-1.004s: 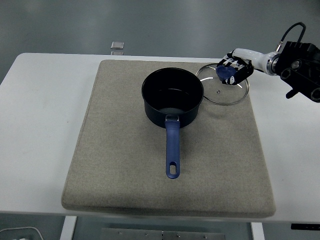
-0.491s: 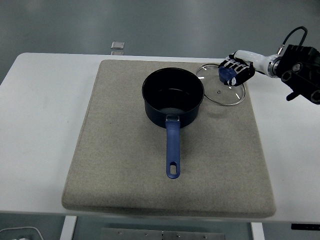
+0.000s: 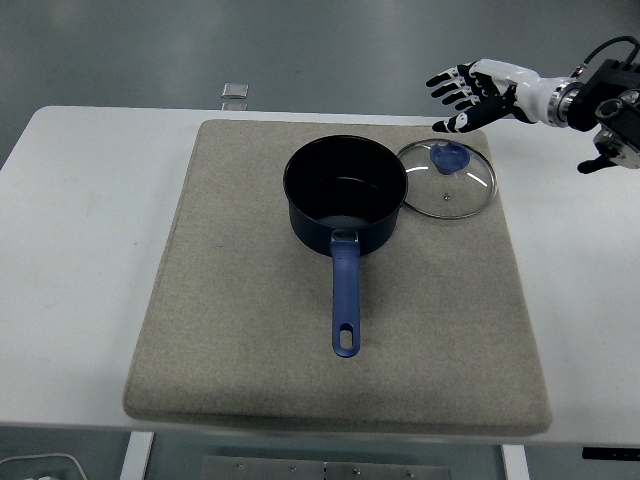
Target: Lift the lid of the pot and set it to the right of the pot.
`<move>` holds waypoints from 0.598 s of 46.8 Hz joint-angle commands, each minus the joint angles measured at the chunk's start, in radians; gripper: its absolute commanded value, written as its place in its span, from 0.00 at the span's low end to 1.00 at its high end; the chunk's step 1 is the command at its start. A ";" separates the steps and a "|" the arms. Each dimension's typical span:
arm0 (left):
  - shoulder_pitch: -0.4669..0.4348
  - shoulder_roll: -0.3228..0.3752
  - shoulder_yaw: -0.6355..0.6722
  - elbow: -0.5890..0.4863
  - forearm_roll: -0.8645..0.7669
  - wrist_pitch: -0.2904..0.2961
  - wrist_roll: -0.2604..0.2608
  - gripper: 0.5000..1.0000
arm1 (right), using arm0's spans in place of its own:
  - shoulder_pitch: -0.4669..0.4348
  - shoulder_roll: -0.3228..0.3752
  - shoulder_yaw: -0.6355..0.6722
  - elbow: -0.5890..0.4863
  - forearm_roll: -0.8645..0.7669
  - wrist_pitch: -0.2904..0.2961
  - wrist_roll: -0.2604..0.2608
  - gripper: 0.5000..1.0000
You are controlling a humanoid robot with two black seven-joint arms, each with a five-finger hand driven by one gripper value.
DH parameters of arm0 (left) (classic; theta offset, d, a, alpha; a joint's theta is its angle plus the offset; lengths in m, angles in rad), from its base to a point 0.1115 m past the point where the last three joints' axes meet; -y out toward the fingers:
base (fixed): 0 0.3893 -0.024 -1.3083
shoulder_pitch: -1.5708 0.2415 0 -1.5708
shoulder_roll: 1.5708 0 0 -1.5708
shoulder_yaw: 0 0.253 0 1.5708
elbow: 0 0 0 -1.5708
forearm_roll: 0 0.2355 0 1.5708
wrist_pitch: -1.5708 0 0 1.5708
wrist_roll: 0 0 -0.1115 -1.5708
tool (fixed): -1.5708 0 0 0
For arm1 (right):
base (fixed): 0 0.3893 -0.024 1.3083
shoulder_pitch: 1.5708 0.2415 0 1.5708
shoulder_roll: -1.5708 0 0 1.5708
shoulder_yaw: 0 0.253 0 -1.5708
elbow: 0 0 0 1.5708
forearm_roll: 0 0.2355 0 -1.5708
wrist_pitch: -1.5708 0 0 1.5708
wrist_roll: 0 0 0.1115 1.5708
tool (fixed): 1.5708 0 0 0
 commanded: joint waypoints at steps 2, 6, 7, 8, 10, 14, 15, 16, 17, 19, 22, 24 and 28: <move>0.000 0.000 0.000 0.000 -0.001 0.000 0.000 1.00 | -0.011 0.000 0.005 0.000 0.099 -0.001 0.000 0.69; 0.000 0.000 0.000 0.000 0.001 0.000 0.000 1.00 | -0.013 0.000 0.005 0.000 0.216 0.005 0.000 0.72; 0.000 0.000 0.000 0.000 0.001 0.000 0.001 1.00 | -0.014 0.000 0.005 0.000 0.247 0.007 0.000 0.72; 0.000 0.000 0.000 0.000 0.001 0.000 0.001 1.00 | -0.016 0.000 0.005 0.000 0.273 0.007 0.000 0.72; 0.000 0.000 0.000 0.000 0.001 0.000 0.001 1.00 | -0.016 0.000 0.005 0.000 0.323 0.007 0.000 0.72; 0.000 0.000 0.000 0.000 0.001 0.000 0.001 1.00 | -0.017 0.001 0.005 0.000 0.406 0.008 0.000 0.72; 0.000 0.000 0.001 0.000 -0.001 0.000 0.001 1.00 | -0.019 0.001 0.005 0.000 0.423 0.008 0.000 0.72; 0.000 0.000 0.000 0.000 0.001 0.000 0.000 1.00 | -0.020 0.001 0.005 0.000 0.443 0.008 0.000 0.72; 0.000 0.000 0.000 0.000 0.001 0.000 0.000 1.00 | -0.025 0.003 0.005 0.000 0.463 0.007 0.000 0.72; 0.000 0.000 0.000 0.000 0.001 0.000 0.000 1.00 | -0.031 0.003 0.007 -0.002 0.503 0.002 0.000 0.72; 0.000 0.000 0.000 0.000 0.001 0.000 0.001 1.00 | -0.037 0.004 0.007 -0.002 0.558 -0.003 0.000 0.72; 0.000 0.000 0.000 0.000 0.001 0.000 0.001 1.00 | -0.040 0.006 0.007 -0.002 0.597 -0.003 0.000 0.72; 0.000 0.000 0.000 0.000 0.001 0.000 0.001 1.00 | -0.054 0.004 0.022 -0.002 0.689 0.002 -0.003 0.72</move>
